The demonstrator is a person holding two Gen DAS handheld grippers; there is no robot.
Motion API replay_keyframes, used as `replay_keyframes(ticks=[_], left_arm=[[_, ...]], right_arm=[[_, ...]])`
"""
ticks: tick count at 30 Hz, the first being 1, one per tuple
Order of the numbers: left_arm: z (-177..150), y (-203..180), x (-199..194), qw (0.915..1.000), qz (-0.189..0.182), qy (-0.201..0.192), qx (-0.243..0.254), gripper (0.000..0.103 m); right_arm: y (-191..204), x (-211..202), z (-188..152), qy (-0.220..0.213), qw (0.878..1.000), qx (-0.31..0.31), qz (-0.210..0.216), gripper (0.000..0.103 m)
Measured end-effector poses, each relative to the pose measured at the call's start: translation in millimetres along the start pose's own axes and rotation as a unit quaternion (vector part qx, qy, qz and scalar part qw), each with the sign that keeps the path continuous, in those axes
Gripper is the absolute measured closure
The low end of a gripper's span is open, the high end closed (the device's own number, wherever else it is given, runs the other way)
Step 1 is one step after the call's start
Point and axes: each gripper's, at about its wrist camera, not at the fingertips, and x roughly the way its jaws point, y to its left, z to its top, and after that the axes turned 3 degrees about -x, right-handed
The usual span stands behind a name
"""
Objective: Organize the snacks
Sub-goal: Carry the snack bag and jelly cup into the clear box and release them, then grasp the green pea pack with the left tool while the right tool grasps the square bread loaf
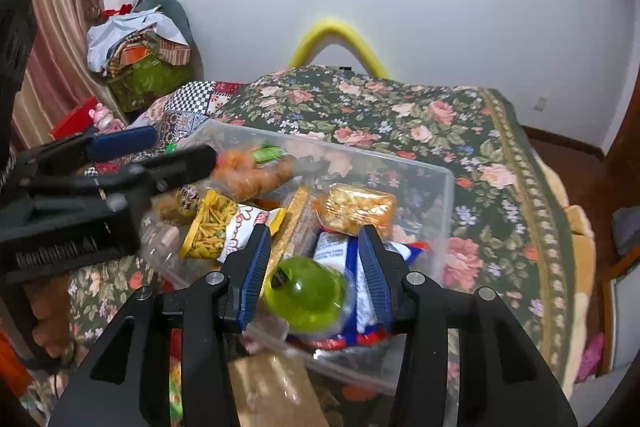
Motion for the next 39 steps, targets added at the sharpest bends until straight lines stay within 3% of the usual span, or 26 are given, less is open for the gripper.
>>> replay_keyframes(ticks=[11,18,24,30,39], left_arm=[[-35,20,-51,0.9998,0.001,0.017,-0.012,0.028],[-78,20,-63,0.9982,-0.011,0.058,-0.005,0.028],[-111,10,-64,0.9971,-0.011,0.075,0.008,0.028],[-133,2,-54,0.9939,-0.034,0.105,0.0,0.028],[-149,-11,-30,0.9905,-0.05,0.128,0.002,0.028]], right_arm=[[13,-52,-30,-0.01,1.0,-0.001,-0.001,0.052],[27,-69,-61,0.002,1.0,-0.009,-0.003,0.044],[27,-67,-83,0.023,1.0,-0.001,-0.002,0.042],[23,-51,-103,0.056,0.998,0.001,-0.001,0.041],[24,-37,-108,0.06,0.998,-0.003,0.013,0.035]])
